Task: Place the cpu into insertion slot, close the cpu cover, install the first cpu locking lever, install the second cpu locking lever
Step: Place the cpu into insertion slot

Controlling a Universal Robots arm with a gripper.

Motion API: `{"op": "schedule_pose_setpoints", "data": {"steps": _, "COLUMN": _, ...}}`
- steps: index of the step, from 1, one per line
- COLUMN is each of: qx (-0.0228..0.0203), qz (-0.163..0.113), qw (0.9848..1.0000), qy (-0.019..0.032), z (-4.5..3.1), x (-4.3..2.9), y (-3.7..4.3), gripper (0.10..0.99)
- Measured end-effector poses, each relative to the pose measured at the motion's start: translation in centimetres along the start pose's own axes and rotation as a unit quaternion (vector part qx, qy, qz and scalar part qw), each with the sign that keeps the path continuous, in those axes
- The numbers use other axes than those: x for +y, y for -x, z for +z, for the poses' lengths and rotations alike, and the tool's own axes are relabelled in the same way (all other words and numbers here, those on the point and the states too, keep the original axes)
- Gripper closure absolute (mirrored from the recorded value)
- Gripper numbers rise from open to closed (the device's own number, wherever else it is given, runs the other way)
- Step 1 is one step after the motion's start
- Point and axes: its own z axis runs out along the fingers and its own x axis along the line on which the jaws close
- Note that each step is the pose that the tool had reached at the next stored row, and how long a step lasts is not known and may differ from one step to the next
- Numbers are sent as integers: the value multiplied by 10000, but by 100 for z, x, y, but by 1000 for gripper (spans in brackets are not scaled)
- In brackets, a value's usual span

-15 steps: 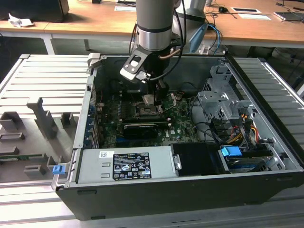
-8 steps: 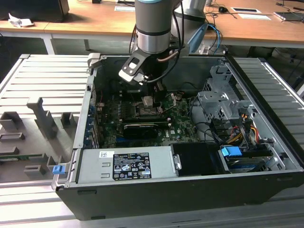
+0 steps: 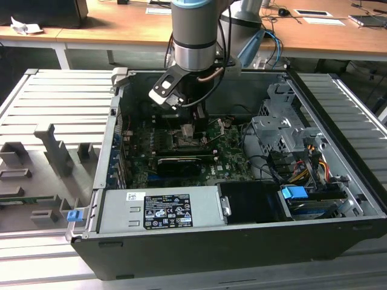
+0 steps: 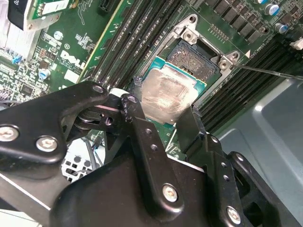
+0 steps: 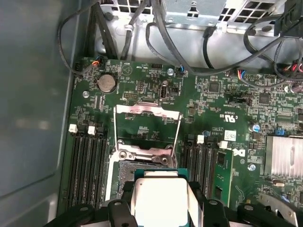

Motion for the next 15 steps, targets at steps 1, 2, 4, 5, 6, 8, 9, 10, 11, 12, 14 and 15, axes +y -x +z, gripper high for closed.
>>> {"op": "schedule_pose_setpoints", "data": {"steps": 1, "qx": 0, "qz": 0, "qw": 10000, "qy": 0, "z": 0, "x": -5, "y": -1, "gripper": 557}}
{"op": "schedule_pose_setpoints", "data": {"steps": 2, "qx": 0, "qz": 6, "qw": 10000, "qy": 0, "z": 1, "x": -7, "y": -6, "gripper": 557}}
{"op": "schedule_pose_setpoints", "data": {"steps": 4, "qx": -2, "qz": 33, "qw": 10000, "qy": 0, "z": 7, "x": -9, "y": -19, "gripper": 557}}
{"op": "schedule_pose_setpoints", "data": {"steps": 5, "qx": -5, "qz": 64, "qw": 10000, "qy": 1, "z": 13, "x": -13, "y": -21, "gripper": 557}}
{"op": "schedule_pose_setpoints", "data": {"steps": 6, "qx": -9, "qz": 108, "qw": 9999, "qy": 1, "z": 17, "x": -20, "y": -23, "gripper": 557}}
{"op": "schedule_pose_setpoints", "data": {"steps": 8, "qx": -16, "qz": 186, "qw": 9998, "qy": 2, "z": 25, "x": -36, "y": -25, "gripper": 557}}
{"op": "schedule_pose_setpoints", "data": {"steps": 9, "qx": -17, "qz": 199, "qw": 9998, "qy": 3, "z": 29, "x": -45, "y": -26, "gripper": 557}}
{"op": "schedule_pose_setpoints", "data": {"steps": 10, "qx": -18, "qz": 208, "qw": 9998, "qy": 3, "z": 33, "x": -48, "y": -29, "gripper": 557}}
{"op": "schedule_pose_setpoints", "data": {"steps": 11, "qx": -19, "qz": 212, "qw": 9998, "qy": 2, "z": 36, "x": -48, "y": -29, "gripper": 557}}
{"op": "schedule_pose_setpoints", "data": {"steps": 12, "qx": -19, "qz": 214, "qw": 9998, "qy": 2, "z": 37, "x": -48, "y": -29, "gripper": 557}}
{"op": "schedule_pose_setpoints", "data": {"steps": 14, "qx": -19, "qz": 215, "qw": 9998, "qy": 3, "z": 40, "x": -49, "y": -29, "gripper": 557}}
{"op": "schedule_pose_setpoints", "data": {"steps": 15, "qx": -19, "qz": 215, "qw": 9998, "qy": 3, "z": 41, "x": -49, "y": -29, "gripper": 557}}
